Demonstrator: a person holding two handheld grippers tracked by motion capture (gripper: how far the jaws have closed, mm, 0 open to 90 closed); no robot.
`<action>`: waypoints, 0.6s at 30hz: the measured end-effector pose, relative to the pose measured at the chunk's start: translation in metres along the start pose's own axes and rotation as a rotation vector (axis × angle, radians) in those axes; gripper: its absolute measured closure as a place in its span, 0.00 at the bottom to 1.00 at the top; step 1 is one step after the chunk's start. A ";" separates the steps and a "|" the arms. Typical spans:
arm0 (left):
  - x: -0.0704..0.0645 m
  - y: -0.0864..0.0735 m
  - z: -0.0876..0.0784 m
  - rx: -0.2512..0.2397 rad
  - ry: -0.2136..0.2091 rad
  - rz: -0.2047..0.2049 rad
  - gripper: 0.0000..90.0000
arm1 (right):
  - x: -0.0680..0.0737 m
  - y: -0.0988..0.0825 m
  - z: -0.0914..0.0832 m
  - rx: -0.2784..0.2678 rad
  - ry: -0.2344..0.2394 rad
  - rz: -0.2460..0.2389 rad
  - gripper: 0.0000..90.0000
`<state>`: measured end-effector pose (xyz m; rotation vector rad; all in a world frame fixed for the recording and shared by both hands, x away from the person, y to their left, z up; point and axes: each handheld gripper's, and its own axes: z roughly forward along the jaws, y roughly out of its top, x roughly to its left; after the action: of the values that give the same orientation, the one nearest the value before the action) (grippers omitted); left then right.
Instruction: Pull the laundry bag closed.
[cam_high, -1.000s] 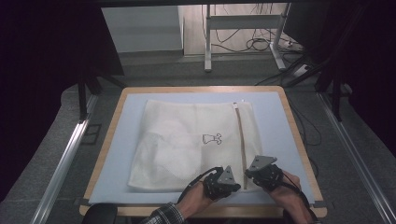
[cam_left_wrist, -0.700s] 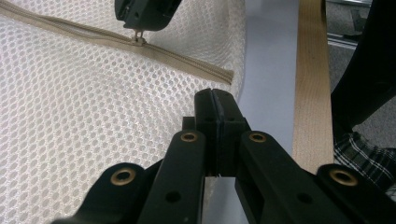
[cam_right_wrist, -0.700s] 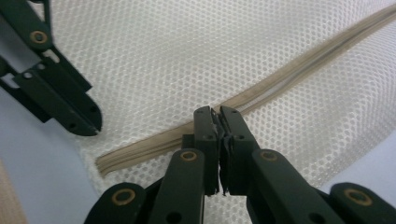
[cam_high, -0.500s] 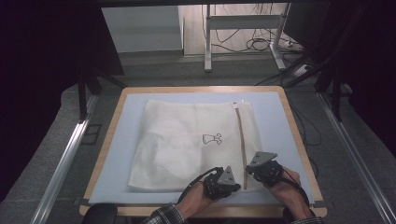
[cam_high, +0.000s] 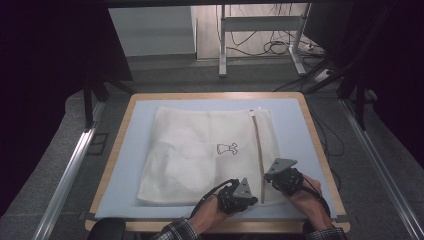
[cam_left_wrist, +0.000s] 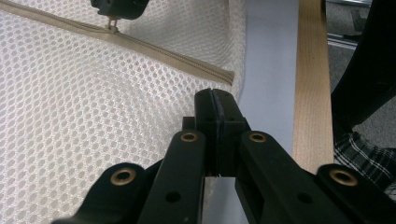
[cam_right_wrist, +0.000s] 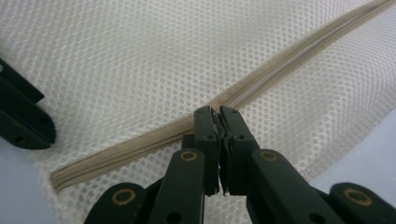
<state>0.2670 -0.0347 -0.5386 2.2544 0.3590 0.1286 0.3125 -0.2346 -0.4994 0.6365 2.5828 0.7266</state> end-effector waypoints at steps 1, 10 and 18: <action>0.000 0.000 0.000 0.000 0.000 0.000 1.00 | 0.000 0.000 0.000 0.000 0.000 0.000 0.95; 0.000 0.000 0.000 0.003 0.001 0.002 1.00 | -0.008 0.001 0.004 0.003 -0.006 0.002 0.95; 0.000 0.000 0.000 0.000 0.002 0.001 1.00 | -0.013 0.003 0.008 0.008 -0.021 0.001 0.95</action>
<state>0.2667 -0.0348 -0.5387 2.2547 0.3584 0.1311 0.3281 -0.2362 -0.5009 0.6438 2.5677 0.7069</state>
